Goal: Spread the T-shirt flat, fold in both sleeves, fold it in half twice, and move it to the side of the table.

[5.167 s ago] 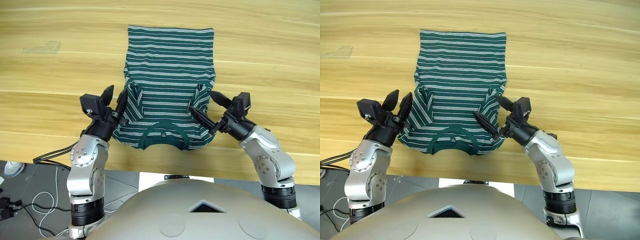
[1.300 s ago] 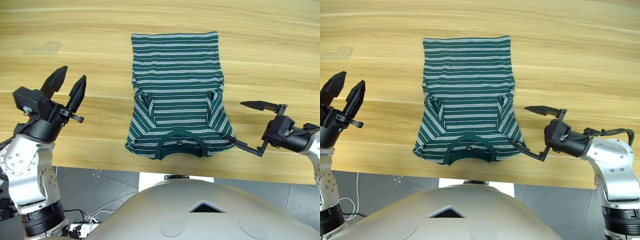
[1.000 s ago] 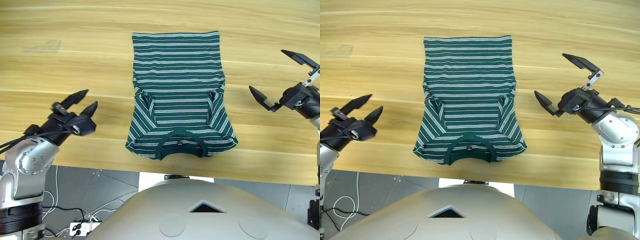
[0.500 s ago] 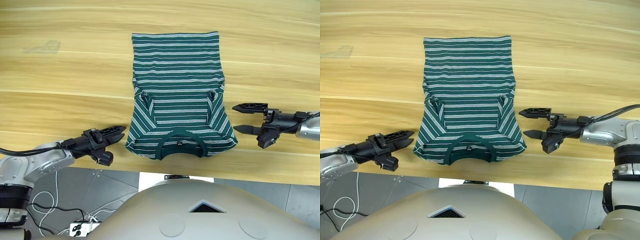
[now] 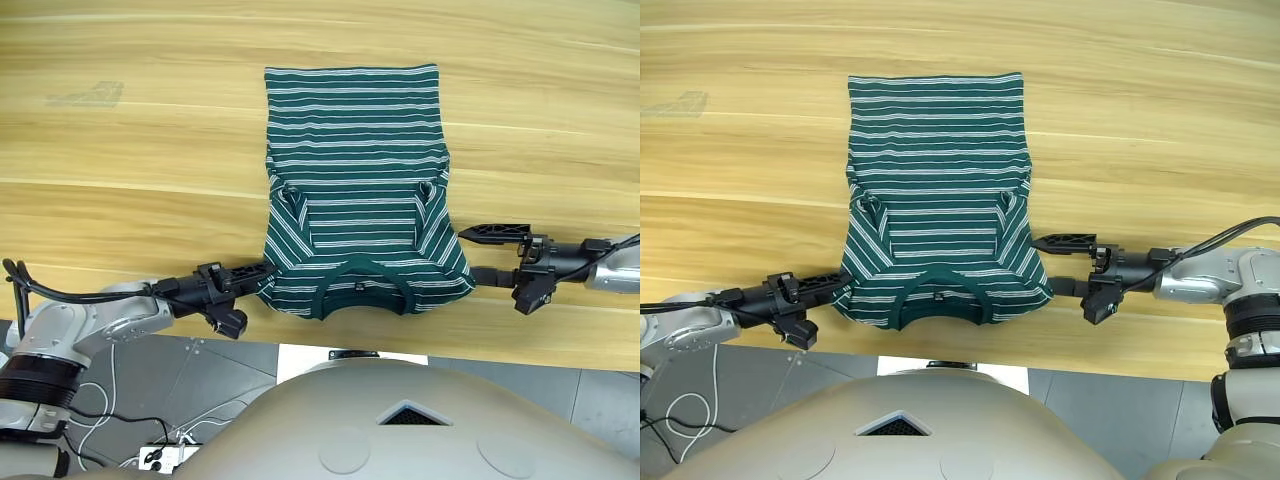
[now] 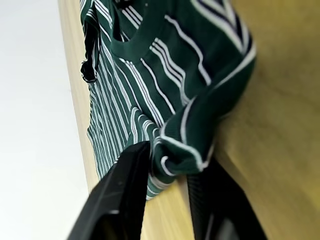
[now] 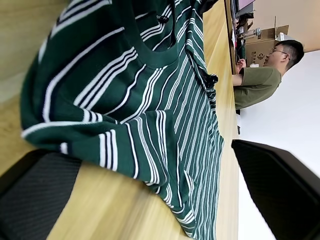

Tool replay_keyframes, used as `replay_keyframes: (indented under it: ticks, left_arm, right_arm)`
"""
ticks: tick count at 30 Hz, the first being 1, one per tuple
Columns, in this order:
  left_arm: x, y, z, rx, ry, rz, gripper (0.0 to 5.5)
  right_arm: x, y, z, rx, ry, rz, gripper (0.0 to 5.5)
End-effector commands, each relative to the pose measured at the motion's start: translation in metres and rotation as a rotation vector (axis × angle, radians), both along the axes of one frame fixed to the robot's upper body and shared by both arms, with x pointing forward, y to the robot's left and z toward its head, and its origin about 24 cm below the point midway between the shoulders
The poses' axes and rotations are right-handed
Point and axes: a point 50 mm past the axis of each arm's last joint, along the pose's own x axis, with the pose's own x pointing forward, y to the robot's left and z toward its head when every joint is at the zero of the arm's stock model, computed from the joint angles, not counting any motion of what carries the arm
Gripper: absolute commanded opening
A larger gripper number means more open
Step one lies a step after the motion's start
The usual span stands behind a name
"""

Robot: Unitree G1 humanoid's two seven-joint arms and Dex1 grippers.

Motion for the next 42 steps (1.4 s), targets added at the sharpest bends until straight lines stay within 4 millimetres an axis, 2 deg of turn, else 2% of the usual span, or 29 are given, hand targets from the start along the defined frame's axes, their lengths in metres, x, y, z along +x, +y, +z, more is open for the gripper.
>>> replay_keyframes:
  ticks: [1, 6, 10, 30, 37, 42]
  left_arm:
    - [-0.014, 0.006, -0.013, 0.102, 0.092, -0.018, 0.57]
    - [-0.01, 0.004, -0.011, 0.103, 0.076, -0.022, 0.01]
    - [-0.009, 0.004, -0.011, 0.102, 0.073, -0.018, 0.01]
    - [-0.007, 0.0, -0.011, 0.085, 0.068, -0.011, 0.0]
    - [0.0, 0.001, -0.004, 0.069, 0.068, 0.035, 0.0]
    - [0.001, 0.003, -0.001, 0.091, 0.116, 0.087, 0.0]
  right_arm:
    - [-0.014, -0.006, -0.014, -0.087, 0.086, 0.019, 5.4]
    - [-0.018, -0.004, -0.019, -0.066, 0.106, 0.007, 5.4]
    - [-0.019, -0.002, -0.022, -0.059, 0.116, -0.007, 5.4]
    - [-0.016, 0.0, -0.025, -0.05, 0.14, -0.043, 1.52]
    - [-0.014, 0.005, -0.025, 0.002, 0.195, -0.099, 0.18]
    - [-0.008, 0.002, -0.026, -0.07, 0.324, -0.209, 0.04]
